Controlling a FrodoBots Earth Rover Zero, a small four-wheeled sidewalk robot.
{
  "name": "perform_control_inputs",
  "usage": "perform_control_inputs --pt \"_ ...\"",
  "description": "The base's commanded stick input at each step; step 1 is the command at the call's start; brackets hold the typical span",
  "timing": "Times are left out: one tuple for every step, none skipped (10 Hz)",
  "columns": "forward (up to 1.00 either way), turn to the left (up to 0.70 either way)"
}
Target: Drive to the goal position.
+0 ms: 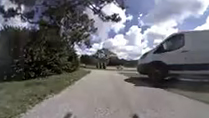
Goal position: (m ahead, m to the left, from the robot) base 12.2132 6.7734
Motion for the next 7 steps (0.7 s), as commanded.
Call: perform_control_inputs --pt "0.7 0.0" --pt "0.7 0.0" --pt "0.7 0.0" --pt "0.7 0.0" --pt "0.7 0.0" --pt "0.7 0.0" --pt "0.7 0.0"
